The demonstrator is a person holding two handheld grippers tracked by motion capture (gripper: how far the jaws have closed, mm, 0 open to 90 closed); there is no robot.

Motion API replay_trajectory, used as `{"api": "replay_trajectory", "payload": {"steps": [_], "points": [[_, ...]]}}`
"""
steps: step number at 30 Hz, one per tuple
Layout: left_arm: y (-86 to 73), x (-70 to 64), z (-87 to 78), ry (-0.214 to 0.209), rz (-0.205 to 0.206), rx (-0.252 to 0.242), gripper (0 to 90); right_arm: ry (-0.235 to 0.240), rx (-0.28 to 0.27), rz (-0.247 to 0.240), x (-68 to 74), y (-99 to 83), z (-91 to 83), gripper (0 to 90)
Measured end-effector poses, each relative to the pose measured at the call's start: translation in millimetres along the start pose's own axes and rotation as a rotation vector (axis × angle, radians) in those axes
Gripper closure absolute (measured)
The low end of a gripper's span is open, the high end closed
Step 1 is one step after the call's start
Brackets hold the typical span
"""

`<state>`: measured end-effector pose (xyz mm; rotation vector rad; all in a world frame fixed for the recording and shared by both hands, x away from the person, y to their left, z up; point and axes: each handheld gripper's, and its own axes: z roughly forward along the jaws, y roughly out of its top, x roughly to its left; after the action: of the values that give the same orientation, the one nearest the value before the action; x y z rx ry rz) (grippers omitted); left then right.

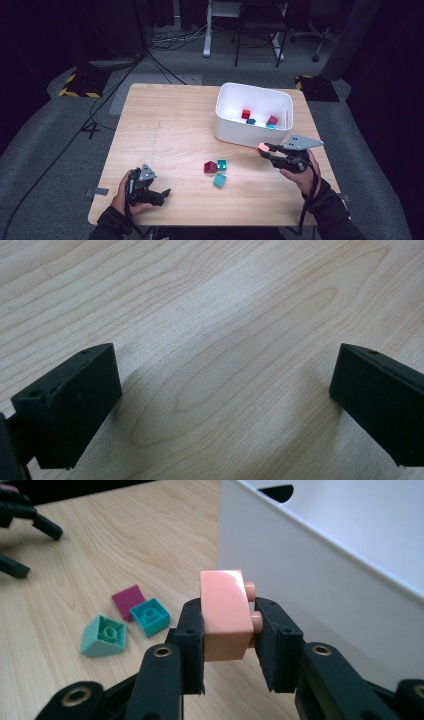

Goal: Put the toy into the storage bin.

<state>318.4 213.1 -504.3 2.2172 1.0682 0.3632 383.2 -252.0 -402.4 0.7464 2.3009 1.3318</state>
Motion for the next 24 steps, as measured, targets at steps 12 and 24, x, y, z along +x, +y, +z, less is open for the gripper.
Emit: {"api": "replay_trajectory", "payload": {"steps": [12, 24], "points": [[0.0, 0.1, 0.0, 0.0, 0.0, 0.0, 0.3, -0.07, -0.047, -0.018, -14.1, 40.7, -20.3, 66.8], [0.0, 0.0, 0.1, 0.0, 0.0, -0.001, 0.3, -0.102, -0.048, 0.005, -29.2, 66.0, -22.8, 66.8]]}}
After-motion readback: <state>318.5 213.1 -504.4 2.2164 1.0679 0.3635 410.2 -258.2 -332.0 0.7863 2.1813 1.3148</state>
